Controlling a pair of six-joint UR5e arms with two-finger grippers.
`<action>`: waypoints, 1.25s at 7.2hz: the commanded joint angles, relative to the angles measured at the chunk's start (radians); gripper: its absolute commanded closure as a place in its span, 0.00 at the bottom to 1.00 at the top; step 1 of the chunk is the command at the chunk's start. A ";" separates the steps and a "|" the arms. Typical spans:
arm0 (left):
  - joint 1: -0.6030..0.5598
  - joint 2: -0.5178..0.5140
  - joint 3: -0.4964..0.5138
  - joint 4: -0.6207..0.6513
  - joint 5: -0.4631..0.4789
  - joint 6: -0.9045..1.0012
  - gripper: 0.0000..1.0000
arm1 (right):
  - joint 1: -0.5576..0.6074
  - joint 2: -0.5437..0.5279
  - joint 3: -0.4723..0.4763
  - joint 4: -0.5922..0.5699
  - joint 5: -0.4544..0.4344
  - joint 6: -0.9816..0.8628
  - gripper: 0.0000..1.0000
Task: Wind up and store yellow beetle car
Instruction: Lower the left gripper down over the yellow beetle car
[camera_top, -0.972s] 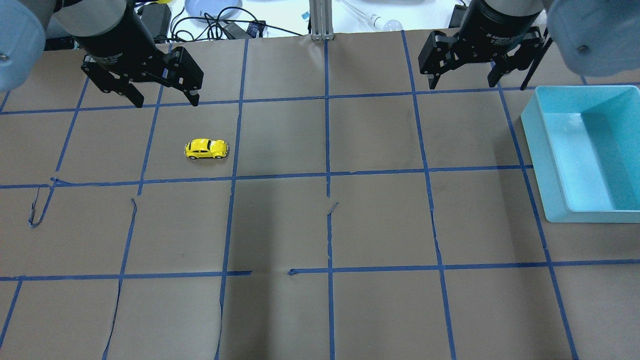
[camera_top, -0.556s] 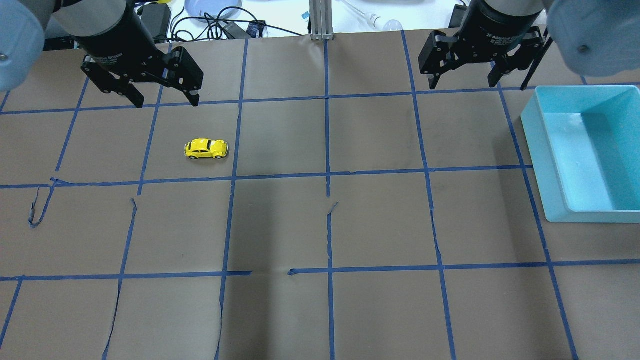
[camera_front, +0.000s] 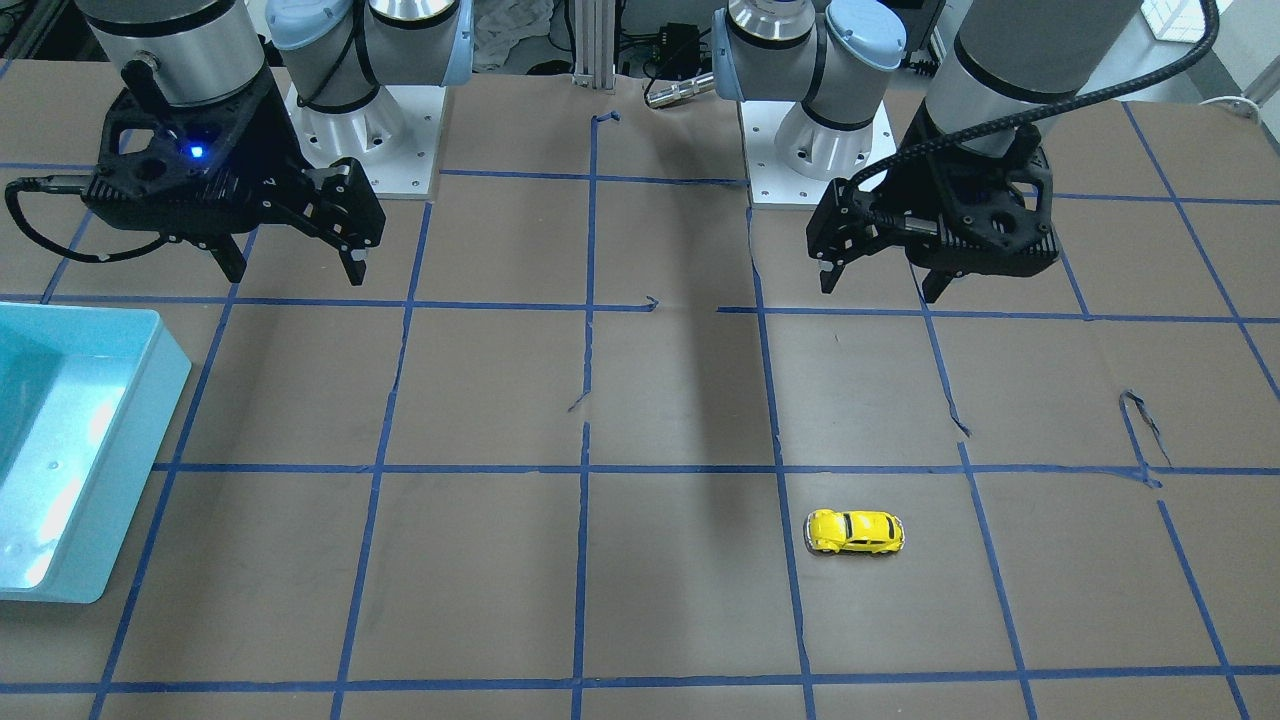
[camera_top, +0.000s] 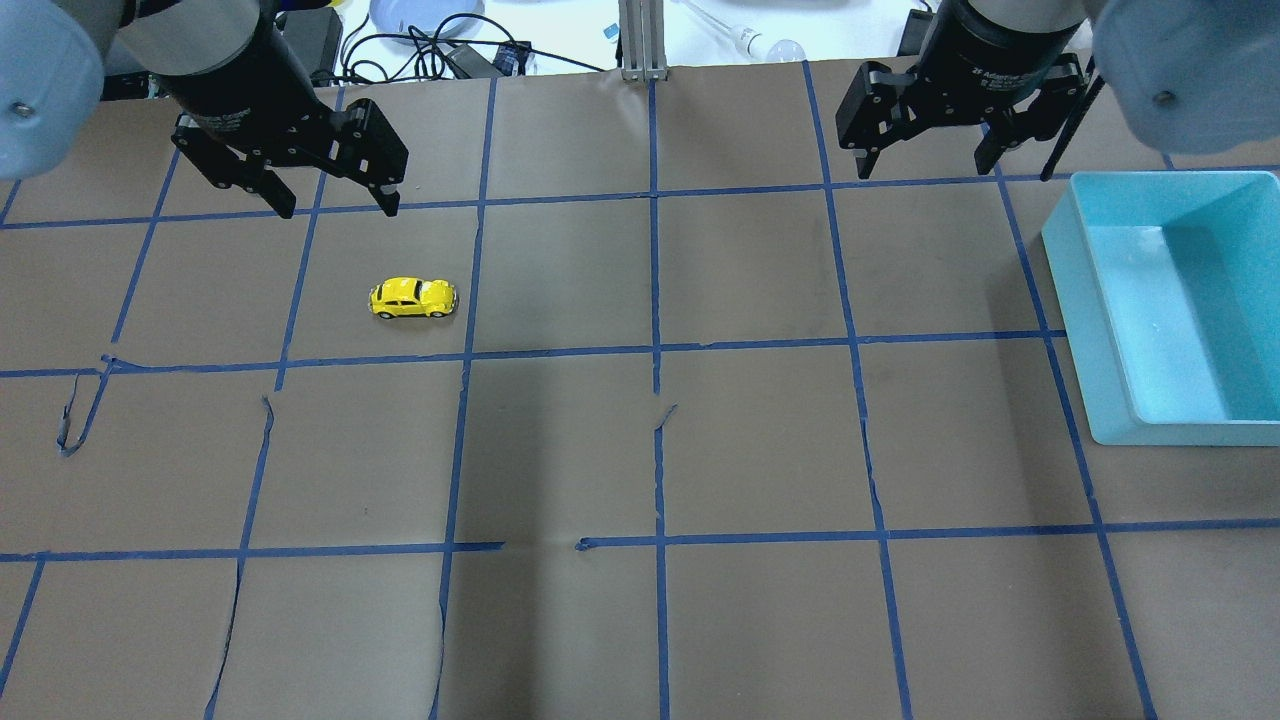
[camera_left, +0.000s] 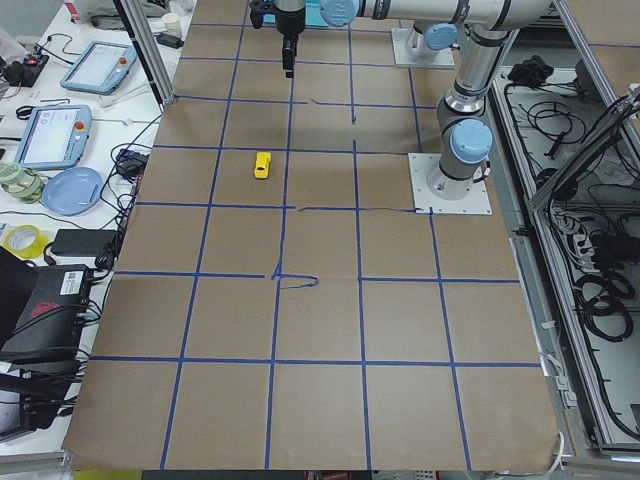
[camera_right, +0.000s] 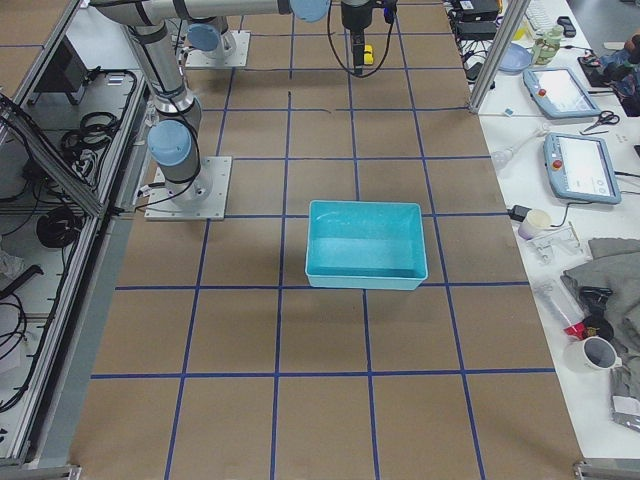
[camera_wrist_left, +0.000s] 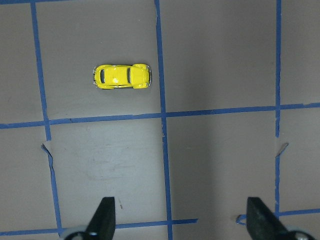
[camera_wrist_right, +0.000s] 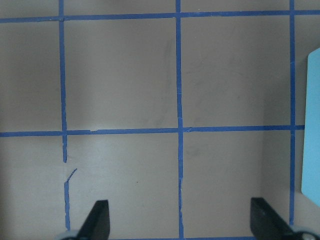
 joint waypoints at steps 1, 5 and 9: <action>0.009 -0.043 -0.037 0.015 0.001 0.221 0.08 | 0.000 0.002 0.000 -0.002 0.000 0.000 0.00; 0.042 -0.202 -0.137 0.292 0.055 0.632 0.08 | -0.002 0.000 0.000 0.000 0.000 0.002 0.00; 0.064 -0.366 -0.139 0.453 0.098 1.013 0.11 | 0.000 0.000 0.000 -0.002 0.000 0.002 0.00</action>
